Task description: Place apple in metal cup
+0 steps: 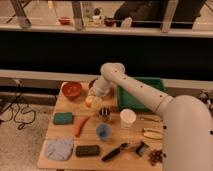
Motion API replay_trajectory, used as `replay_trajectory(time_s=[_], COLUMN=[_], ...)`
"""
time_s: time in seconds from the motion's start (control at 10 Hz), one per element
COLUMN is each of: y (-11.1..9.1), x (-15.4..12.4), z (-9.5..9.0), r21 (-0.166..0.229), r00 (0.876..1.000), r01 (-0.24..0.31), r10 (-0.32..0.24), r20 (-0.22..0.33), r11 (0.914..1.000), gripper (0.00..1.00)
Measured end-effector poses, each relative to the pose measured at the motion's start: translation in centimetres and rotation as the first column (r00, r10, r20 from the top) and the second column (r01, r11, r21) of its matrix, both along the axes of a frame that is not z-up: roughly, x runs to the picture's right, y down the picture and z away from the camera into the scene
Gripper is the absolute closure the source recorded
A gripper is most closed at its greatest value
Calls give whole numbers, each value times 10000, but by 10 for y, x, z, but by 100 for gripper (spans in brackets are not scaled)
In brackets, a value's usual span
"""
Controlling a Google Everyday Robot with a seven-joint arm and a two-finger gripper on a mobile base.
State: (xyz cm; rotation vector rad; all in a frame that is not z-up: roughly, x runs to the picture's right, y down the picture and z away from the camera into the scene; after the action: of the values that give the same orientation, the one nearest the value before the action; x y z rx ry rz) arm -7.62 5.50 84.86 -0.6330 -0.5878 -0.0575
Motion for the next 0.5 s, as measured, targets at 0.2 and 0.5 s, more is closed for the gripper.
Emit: replay_trajectory(time_s=[0.2,0.5], y=[-10,-15], x=[12,19], z=[-4,-14], r21=[168,312], r00=[9995,9988], r01=[-305,-422], r10=[306,429], r20=[-60,-222], r11=[9994,9986], gripper=[95,95])
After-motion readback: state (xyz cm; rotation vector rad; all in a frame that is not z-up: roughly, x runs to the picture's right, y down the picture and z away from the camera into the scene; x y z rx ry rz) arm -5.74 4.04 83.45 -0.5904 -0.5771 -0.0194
